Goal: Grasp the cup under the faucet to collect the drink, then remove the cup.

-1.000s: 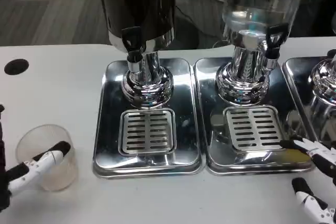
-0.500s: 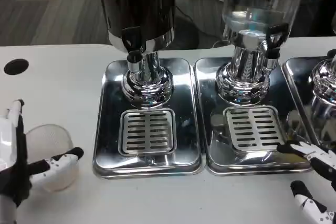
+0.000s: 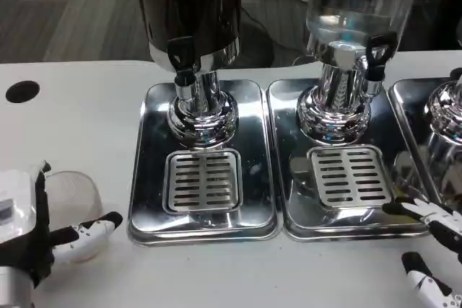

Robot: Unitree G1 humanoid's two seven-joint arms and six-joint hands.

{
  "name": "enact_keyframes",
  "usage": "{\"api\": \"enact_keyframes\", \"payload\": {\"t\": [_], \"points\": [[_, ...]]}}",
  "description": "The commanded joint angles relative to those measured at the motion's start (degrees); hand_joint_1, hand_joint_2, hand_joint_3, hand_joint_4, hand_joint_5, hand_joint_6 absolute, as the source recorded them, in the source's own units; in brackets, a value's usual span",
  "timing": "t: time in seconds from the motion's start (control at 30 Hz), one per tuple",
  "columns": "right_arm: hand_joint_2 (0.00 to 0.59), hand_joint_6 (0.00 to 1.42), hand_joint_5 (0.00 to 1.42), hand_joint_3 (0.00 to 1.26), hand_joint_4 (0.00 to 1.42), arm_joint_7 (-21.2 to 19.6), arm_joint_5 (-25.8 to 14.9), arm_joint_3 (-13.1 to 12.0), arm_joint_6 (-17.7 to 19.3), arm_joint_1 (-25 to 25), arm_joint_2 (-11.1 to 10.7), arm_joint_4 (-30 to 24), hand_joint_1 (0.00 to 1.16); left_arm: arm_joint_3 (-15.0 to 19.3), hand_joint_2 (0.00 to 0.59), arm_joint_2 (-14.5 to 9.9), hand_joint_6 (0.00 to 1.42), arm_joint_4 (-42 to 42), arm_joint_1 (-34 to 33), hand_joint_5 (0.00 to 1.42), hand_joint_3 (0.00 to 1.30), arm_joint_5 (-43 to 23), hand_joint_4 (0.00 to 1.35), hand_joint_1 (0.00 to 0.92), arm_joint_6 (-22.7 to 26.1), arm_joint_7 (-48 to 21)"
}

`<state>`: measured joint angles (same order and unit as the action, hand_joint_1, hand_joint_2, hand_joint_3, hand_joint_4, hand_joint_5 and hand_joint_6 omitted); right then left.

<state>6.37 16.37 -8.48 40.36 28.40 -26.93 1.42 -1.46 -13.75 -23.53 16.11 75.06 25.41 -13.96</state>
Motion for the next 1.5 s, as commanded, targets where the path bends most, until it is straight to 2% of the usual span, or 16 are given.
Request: {"api": "enact_keyframes", "payload": {"t": [0.03,0.4,0.73,1.5], "points": [[0.468,0.0,0.08,0.22,0.12,-0.48,-0.76,-0.29,1.28,-0.06,0.01,0.55,0.43,-0.87,0.064,-1.17,0.74,1.12,-0.27,0.56,0.25,0.47,0.29,0.288,0.23,-0.3],[0.467,0.0,0.08,0.21,0.12,-0.32,-0.65,-0.25,1.96,0.14,-0.12,0.85,0.43,-2.76,0.105,-1.01,0.84,2.2,0.69,0.69,0.38,0.96,0.45,0.335,0.42,6.72],[0.462,0.0,0.08,0.21,0.13,-0.34,-0.17,0.31,2.21,0.03,-0.02,1.57,0.42,-3.82,0.119,-0.9,0.86,2.05,2.17,0.74,0.43,0.77,0.5,0.334,1.15,10.51],[0.453,0.0,0.09,0.2,0.13,-0.21,-0.02,1.13,2.41,-0.15,-0.04,1.74,0.41,-1.84,0.123,-0.19,0.91,-5.32,4.47,0.8,0.48,-1.54,0.56,0.347,-0.27,13.26]]}}
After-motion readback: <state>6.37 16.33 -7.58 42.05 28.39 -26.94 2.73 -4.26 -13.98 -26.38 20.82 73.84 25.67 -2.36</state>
